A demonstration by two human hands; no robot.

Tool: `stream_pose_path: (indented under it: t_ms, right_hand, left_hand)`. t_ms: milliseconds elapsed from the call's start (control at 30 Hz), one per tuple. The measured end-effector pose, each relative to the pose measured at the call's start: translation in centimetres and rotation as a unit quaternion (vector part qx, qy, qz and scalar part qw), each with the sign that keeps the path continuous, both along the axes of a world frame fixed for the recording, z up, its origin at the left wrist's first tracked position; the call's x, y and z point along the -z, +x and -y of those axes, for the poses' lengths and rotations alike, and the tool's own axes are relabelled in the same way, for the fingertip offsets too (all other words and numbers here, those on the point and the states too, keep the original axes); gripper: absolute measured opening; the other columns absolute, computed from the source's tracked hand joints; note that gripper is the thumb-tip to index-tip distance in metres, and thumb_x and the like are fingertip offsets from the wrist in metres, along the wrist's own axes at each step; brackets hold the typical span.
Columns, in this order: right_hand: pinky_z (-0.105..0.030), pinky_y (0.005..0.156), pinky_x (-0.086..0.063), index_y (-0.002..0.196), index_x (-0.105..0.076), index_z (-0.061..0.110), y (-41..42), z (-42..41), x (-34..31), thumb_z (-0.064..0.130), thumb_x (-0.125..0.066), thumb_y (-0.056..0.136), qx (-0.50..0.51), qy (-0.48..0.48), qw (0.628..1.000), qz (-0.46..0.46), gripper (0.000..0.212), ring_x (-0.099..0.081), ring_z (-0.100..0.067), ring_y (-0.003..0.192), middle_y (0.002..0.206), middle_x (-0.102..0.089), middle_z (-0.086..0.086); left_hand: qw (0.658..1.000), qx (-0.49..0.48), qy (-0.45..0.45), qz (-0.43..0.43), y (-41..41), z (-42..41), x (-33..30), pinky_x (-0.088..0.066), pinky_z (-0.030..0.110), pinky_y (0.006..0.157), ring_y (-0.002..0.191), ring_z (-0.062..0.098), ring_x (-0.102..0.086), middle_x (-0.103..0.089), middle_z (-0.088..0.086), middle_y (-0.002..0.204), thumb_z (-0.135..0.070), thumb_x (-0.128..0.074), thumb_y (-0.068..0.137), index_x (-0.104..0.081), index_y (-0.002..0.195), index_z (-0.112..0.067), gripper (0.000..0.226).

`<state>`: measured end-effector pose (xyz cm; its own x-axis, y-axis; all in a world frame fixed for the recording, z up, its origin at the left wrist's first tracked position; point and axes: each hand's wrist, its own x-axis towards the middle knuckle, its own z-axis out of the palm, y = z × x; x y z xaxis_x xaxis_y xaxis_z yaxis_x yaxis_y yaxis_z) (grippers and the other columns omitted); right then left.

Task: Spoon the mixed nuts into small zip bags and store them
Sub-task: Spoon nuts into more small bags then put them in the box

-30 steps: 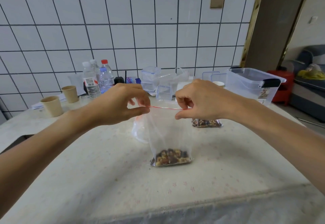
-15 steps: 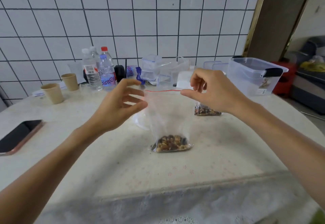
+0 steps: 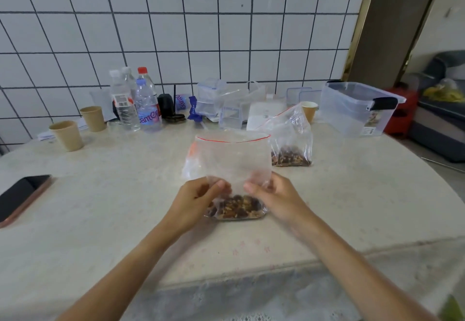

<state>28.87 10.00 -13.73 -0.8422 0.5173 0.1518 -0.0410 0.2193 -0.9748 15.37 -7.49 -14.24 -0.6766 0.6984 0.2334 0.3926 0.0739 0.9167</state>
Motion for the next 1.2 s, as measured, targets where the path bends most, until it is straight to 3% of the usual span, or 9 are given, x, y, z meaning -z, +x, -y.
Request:
stream_pose_path:
  t_ms: [133, 300, 467, 567, 633, 767, 900, 1067, 1200]
  right_hand:
    - [-0.039, 0.088, -0.055, 0.088, -0.078, 0.008, -0.5, 0.3, 0.1, 0.025, -0.058, 0.104, 0.054, -0.037, 0.998, 0.003, 0.03, -0.073, -0.022, 0.089, 0.093, -0.078, -0.017]
    - [-0.028, 0.072, -0.061, 0.086, -0.065, 0.005, -0.2, -2.3, -2.1, 0.02, -0.05, 0.108, 0.105, -0.109, 0.986, -0.063, 0.03, -0.075, -0.022, 0.071, 0.076, -0.077, -0.007]
    - [-0.031, 0.065, -0.057, 0.077, -0.063, 0.009, 0.0, -8.1, -3.8, 0.021, -0.051, 0.107, 0.188, -0.08, 0.976, -0.077, 0.034, -0.071, -0.026, 0.066, 0.073, -0.076, -0.012]
    - [-0.03, 0.065, -0.052, 0.074, -0.065, 0.015, -0.7, -11.3, -4.3, 0.023, -0.053, 0.104, 0.24, -0.026, 0.969, -0.055, 0.034, -0.069, -0.026, 0.069, 0.08, -0.077, -0.017]
    - [-0.033, 0.069, -0.053, 0.073, -0.065, 0.014, -1.3, -13.0, -4.2, 0.023, -0.052, 0.102, 0.257, -0.025, 0.965, -0.043, 0.033, -0.072, -0.031, 0.073, 0.079, -0.078, -0.016]
    - [-0.035, 0.064, -0.045, 0.062, -0.055, 0.014, -2.4, -14.8, -2.5, 0.02, -0.05, 0.099, 0.291, 0.01, 0.957, 0.01, 0.038, -0.064, -0.018, 0.056, 0.055, -0.066, 0.001]
    - [-0.045, 0.08, -0.058, 0.08, -0.072, 0.0, -2.9, -15.5, -0.8, 0.021, -0.055, 0.095, 0.285, -0.017, 0.958, 0.035, 0.031, -0.072, -0.03, 0.077, 0.083, -0.077, -0.016]
    - [-0.022, 0.067, -0.047, 0.089, -0.064, 0.018, -0.8, -16.1, -1.2, 0.047, -0.08, 0.079, 0.29, 0.039, 0.956, 0.018, 0.034, -0.063, -0.01, 0.075, 0.087, -0.072, -0.004]
    - [-0.013, 0.079, -0.05, 0.106, -0.065, 0.022, 2.2, -16.2, -1.7, 0.019, -0.078, 0.089, 0.319, 0.105, 0.941, -0.027, 0.021, -0.067, -0.003, 0.093, 0.102, -0.071, 0.005]
  left_hand:
    - [0.997, 0.003, 0.047, 0.066, 0.5, -1.6, -0.6, -0.057, 0.032, 0.083, 0.096, 0.016, -0.077, -0.08, 0.002, 0.098, -0.032, -0.059, 0.102, -0.079, 0.1, -0.018, 0.024]
    - [0.996, 0.031, 0.071, 0.054, 1.3, -4.2, -1.5, -0.061, 0.025, 0.078, 0.099, 0.013, -0.076, -0.08, 0.0, 0.101, -0.041, -0.055, 0.1, -0.075, 0.11, -0.019, 0.031]
    - [0.987, 0.013, -0.028, -0.155, 0.7, -4.5, 0.7, -0.05, 0.013, 0.084, 0.102, -0.003, -0.068, -0.073, -0.025, 0.106, -0.049, -0.056, 0.097, -0.071, 0.107, -0.038, 0.021]
    - [0.946, 0.024, -0.119, -0.301, 0.5, -3.7, 2.6, -0.05, 0.022, 0.097, 0.111, -0.009, -0.06, -0.067, -0.031, 0.114, -0.046, -0.058, 0.101, -0.072, 0.112, -0.04, 0.019]
    - [0.933, 0.032, -0.125, -0.335, 0.4, -3.5, 2.9, -0.05, 0.024, 0.101, 0.115, -0.01, -0.058, -0.064, -0.031, 0.118, -0.044, -0.059, 0.1, -0.073, 0.112, -0.041, 0.018]
    - [0.933, 0.026, -0.115, -0.34, 0.6, -3.6, 2.7, -0.053, 0.029, 0.097, 0.113, -0.008, -0.059, -0.064, -0.031, 0.118, -0.036, -0.063, 0.099, -0.073, 0.108, -0.04, 0.014]
    - [0.933, 0.03, -0.12, -0.339, 0.9, -3.5, 2.4, -0.053, 0.028, 0.093, 0.113, -0.004, -0.059, -0.064, -0.03, 0.116, -0.033, -0.065, 0.098, -0.072, 0.108, -0.04, 0.013]
    - [0.978, 0.036, -0.092, -0.184, 0.5, -3.8, 1.8, -0.05, 0.015, 0.089, 0.101, -0.007, -0.065, -0.071, -0.028, 0.105, -0.041, -0.066, 0.096, -0.074, 0.11, -0.035, 0.017]
    - [0.987, 0.084, -0.086, -0.105, -1.7, -3.4, 0.8, -0.044, 0.002, 0.083, 0.102, -0.012, -0.065, -0.071, -0.032, 0.106, -0.04, -0.067, 0.092, -0.073, 0.109, -0.036, 0.018]
